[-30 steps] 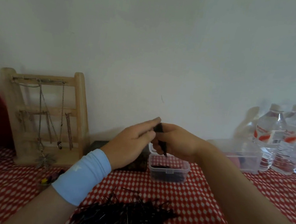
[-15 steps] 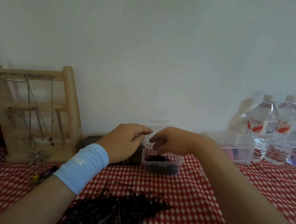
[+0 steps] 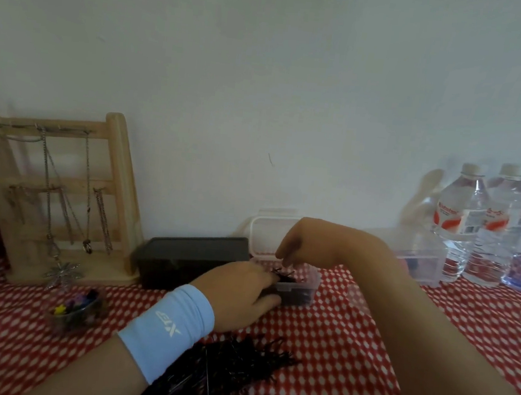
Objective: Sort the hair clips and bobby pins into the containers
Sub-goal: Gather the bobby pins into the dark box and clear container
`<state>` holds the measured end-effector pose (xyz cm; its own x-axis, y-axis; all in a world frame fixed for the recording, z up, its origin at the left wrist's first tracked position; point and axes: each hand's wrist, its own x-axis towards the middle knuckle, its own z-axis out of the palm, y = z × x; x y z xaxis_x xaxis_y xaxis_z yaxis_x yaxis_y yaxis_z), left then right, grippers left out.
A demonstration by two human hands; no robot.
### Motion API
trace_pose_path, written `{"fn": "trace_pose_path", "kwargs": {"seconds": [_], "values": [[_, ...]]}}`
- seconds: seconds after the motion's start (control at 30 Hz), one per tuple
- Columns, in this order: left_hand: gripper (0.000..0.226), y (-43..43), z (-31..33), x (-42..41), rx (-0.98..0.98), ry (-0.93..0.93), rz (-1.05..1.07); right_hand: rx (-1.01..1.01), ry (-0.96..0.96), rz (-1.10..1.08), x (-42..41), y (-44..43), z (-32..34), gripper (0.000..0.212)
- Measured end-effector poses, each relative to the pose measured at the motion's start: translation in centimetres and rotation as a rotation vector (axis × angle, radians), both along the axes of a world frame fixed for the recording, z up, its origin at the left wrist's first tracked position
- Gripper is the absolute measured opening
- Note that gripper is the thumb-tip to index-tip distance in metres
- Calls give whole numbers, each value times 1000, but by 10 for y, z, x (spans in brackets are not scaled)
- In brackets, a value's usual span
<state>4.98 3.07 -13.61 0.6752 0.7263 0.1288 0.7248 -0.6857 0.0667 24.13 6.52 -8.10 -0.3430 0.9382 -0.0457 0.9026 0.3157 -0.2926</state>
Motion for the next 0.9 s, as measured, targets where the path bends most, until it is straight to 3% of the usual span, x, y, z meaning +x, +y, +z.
{"fn": "trace_pose_path", "kwargs": {"seconds": [0.13, 0.33, 0.43, 0.5, 0.63, 0.73, 0.83, 0.9], "values": [[30, -3, 10, -1, 20, -20, 9, -63, -116, 59, -13, -5, -4, 33], [23, -9, 19, -33, 136, -302, -5, 26, -106, 21, -16, -9, 3, 35], [21, -9, 16, -59, 116, -289, 22, 79, -24, 77, -26, -20, 15, 25], [21, -10, 10, -75, 41, -245, 39, -17, -55, 175, -40, -32, 20, 21], [35, -17, -9, -95, -148, -176, 46, -241, -293, 289, -73, -53, 13, 51], [37, -19, -19, -96, -159, -75, 68, -346, -464, 275, -87, -61, 7, 76], [33, -20, -22, -95, -143, -85, 63, -422, -459, 306, -92, -65, 0, 89], [38, -20, -21, -95, -161, -115, 39, -355, -487, 308, -93, -65, -8, 84]]}}
